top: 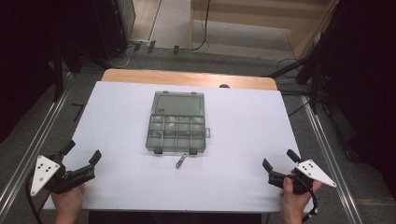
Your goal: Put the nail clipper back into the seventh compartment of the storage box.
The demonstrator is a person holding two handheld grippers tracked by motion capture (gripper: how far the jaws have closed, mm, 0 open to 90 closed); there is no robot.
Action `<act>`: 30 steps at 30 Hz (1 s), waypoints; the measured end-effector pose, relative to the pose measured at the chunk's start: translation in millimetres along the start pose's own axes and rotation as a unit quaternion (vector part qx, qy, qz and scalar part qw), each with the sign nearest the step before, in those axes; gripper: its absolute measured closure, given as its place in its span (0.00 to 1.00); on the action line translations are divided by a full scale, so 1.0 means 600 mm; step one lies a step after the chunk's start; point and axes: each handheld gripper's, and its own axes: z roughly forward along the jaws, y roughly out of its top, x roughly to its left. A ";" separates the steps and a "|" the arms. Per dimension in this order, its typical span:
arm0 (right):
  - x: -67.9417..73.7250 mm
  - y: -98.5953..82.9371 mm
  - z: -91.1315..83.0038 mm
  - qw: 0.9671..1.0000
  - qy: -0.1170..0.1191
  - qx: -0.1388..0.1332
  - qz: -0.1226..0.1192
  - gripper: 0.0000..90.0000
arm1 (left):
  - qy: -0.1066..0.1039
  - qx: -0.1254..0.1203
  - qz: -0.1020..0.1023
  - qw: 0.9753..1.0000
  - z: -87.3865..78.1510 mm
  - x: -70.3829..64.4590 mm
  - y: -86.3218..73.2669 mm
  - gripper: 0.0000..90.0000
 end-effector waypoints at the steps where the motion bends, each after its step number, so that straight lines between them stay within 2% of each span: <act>1: 0.002 0.001 0.000 1.000 0.001 0.001 -0.002 0.00 | 0.000 0.000 0.000 1.000 0.000 0.000 0.000 0.08; 10: 0.025 0.021 -0.001 1.000 0.017 0.009 -0.025 0.00 | 0.003 0.003 0.008 1.000 0.002 -0.004 -0.001 0.08; 15: 0.033 0.032 0.003 0.999 0.030 0.018 -0.024 0.00 | 0.002 0.002 0.007 1.000 0.002 -0.003 -0.001 0.08; 30: 0.082 0.074 0.024 0.995 0.079 0.038 -0.049 0.01 | 0.000 0.001 0.007 1.000 0.002 -0.003 -0.001 0.08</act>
